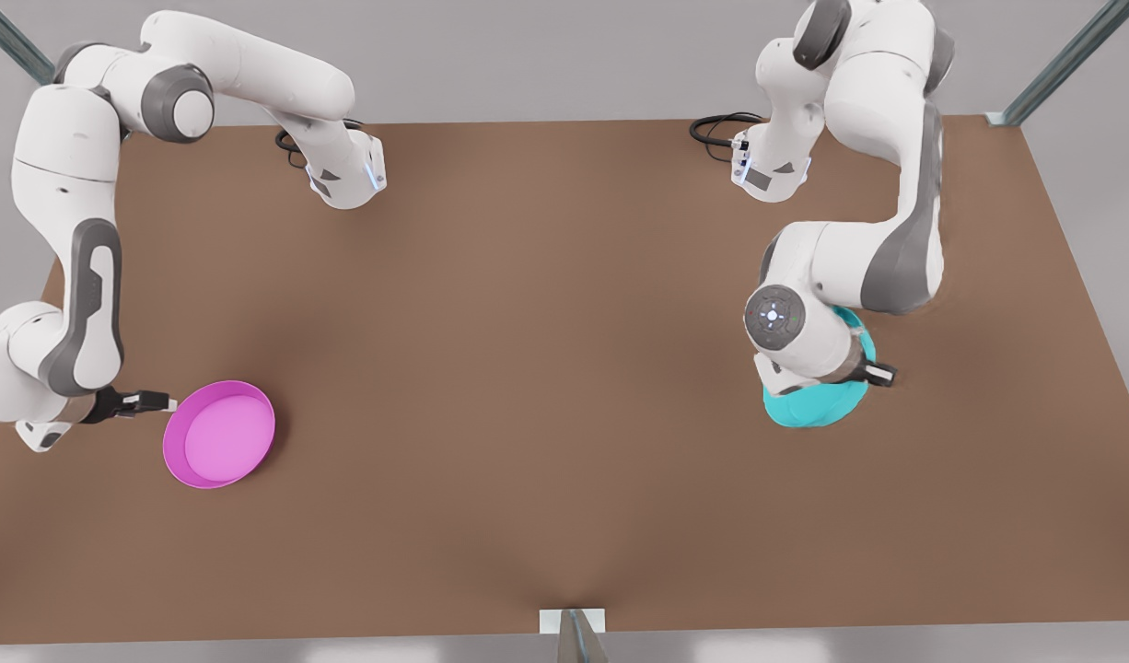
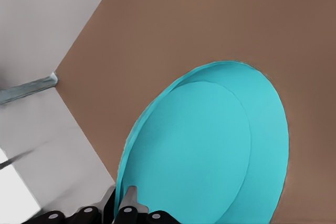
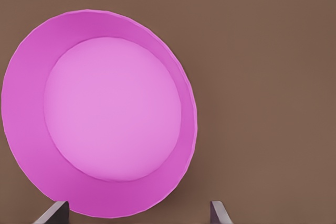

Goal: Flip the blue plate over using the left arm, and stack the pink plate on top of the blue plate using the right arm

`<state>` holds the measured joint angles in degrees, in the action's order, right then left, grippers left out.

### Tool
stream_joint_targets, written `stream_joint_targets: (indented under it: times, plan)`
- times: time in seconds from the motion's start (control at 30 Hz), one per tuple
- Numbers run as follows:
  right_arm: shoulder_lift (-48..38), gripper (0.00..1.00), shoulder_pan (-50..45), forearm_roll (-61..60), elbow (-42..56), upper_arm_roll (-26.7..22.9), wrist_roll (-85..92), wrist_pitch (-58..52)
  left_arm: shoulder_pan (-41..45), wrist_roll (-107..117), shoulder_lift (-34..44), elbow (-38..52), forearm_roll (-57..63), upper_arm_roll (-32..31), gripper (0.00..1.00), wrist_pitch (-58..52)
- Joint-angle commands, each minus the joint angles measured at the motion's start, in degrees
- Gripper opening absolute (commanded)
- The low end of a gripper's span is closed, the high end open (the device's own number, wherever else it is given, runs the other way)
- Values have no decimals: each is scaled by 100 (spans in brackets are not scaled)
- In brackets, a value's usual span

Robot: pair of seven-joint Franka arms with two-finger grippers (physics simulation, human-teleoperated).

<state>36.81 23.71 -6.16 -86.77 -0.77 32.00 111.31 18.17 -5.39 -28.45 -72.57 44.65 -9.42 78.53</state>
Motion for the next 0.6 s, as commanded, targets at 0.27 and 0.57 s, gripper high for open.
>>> stream_joint_targets:
  times: [0.27,0.57]
  plan:
    - [-780,100,2,-78,433,279,307,-918,2296,2385,-1637,472,4525,11,21,-2166]
    - [-780,100,-7,-79,442,279,281,-997,3316,2341,-3491,1772,5238,46,21,-2826]
